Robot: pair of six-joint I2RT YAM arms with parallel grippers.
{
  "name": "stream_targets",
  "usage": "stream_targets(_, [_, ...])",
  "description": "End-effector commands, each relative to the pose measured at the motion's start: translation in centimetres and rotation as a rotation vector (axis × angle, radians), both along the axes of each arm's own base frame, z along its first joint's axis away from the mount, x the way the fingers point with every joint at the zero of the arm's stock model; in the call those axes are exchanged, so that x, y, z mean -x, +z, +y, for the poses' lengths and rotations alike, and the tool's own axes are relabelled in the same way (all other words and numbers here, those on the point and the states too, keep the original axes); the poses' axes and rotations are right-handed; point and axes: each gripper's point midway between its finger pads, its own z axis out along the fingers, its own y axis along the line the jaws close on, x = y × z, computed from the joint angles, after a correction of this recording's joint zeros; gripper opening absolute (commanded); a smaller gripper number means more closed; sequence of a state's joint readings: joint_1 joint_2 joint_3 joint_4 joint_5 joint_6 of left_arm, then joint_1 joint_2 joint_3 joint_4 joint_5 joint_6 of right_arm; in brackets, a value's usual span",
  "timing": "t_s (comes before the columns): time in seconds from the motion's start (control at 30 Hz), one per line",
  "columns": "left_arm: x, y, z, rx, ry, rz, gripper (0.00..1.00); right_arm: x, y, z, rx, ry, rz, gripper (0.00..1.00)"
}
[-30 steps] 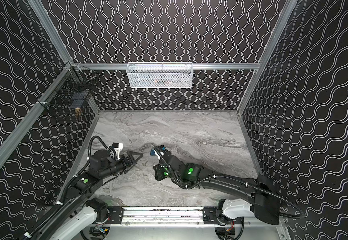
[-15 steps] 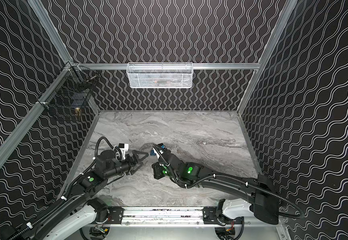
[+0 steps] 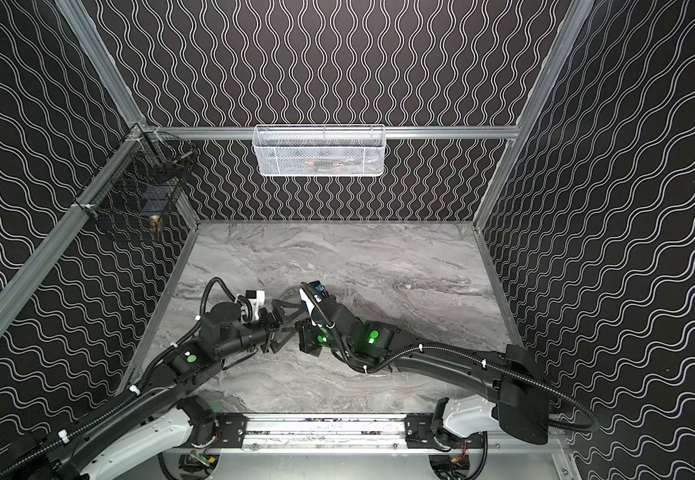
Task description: Unlock with the key
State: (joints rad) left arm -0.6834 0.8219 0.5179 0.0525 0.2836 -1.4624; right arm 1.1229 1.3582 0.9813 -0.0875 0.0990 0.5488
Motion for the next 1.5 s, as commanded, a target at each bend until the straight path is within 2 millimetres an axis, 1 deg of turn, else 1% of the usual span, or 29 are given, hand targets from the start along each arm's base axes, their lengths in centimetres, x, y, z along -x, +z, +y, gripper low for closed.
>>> stream_targets(0.0, [-0.7, 1.8, -0.5, 0.090, 0.032, -0.012, 0.99, -0.6, 1.6, 0.8, -0.056, -0.003, -0.041, 0.00])
stream_targets(0.1, [-0.7, 2.0, -0.6, 0.103, 0.043, -0.001, 0.99, -0.6, 1.9, 1.1, -0.074, 0.004, -0.048, 0.00])
stream_targets(0.2, [-0.8, 2.4, -0.4, 0.126, 0.065, -0.002, 0.99, -0.5, 1.8, 1.4, -0.079, 0.013, -0.042, 0.00])
stream_targets(0.27, [-0.9, 2.6, -0.2, 0.126, 0.077, -0.006, 0.99, -0.6, 1.7, 1.2, -0.077, 0.004, -0.042, 0.00])
stream_targets(0.43, [-0.9, 2.8, -0.2, 0.140, 0.083, -0.002, 0.99, -0.8, 3.6, 1.1, -0.120, 0.001, -0.086, 0.00])
stream_targets(0.5, [-0.9, 3.1, -0.3, 0.141, 0.076, -0.008, 0.99, -0.9, 3.7, 1.3, -0.130, 0.001, -0.089, 0.00])
stream_targets(0.53, [-0.8, 2.8, -0.4, 0.130, 0.072, -0.001, 0.99, -0.9, 3.9, 1.4, -0.135, 0.004, -0.093, 0.00])
stream_targets(0.63, [-0.8, 3.0, -0.5, 0.143, 0.071, -0.001, 0.99, -0.8, 3.8, 1.8, -0.139, 0.018, -0.092, 0.00])
stream_targets(0.73, [-0.8, 3.3, -0.4, 0.141, 0.077, -0.014, 0.99, -0.7, 3.1, 2.0, -0.128, 0.026, -0.079, 0.00])
stream_targets(0.87, [-0.9, 3.1, 0.1, 0.140, 0.100, -0.013, 0.98, -0.4, 2.8, 1.7, -0.130, 0.028, -0.064, 0.00])
stream_targets(0.97, [-1.0, 2.5, 0.4, 0.144, 0.119, -0.009, 0.95, -0.2, 2.5, 1.1, -0.126, 0.022, -0.059, 0.00])
stream_targets(1.03, [-1.2, 2.3, 0.5, 0.152, 0.131, -0.009, 0.90, -0.1, 2.4, 0.7, -0.128, 0.018, -0.055, 0.00])
stream_targets(1.17, [-1.3, 2.4, 0.6, 0.143, 0.140, -0.017, 0.85, 0.2, 2.0, 0.3, -0.123, 0.015, -0.045, 0.00])
stream_targets(1.27, [-1.4, 2.6, 0.9, 0.143, 0.154, -0.023, 0.79, 0.5, 1.8, 0.3, -0.132, 0.030, -0.041, 0.00])
stream_targets(1.33, [-1.5, 2.8, 0.9, 0.149, 0.157, -0.030, 0.77, 0.4, 1.8, 0.3, -0.134, 0.026, -0.042, 0.00])
stream_targets(1.43, [-1.4, 3.0, 0.8, 0.135, 0.150, -0.028, 0.78, 0.3, 2.9, 0.5, -0.159, 0.028, -0.061, 0.00])
stream_targets(1.47, [-1.4, 3.1, 0.8, 0.137, 0.151, -0.031, 0.78, 0.2, 3.6, 0.7, -0.174, 0.030, -0.077, 0.00])
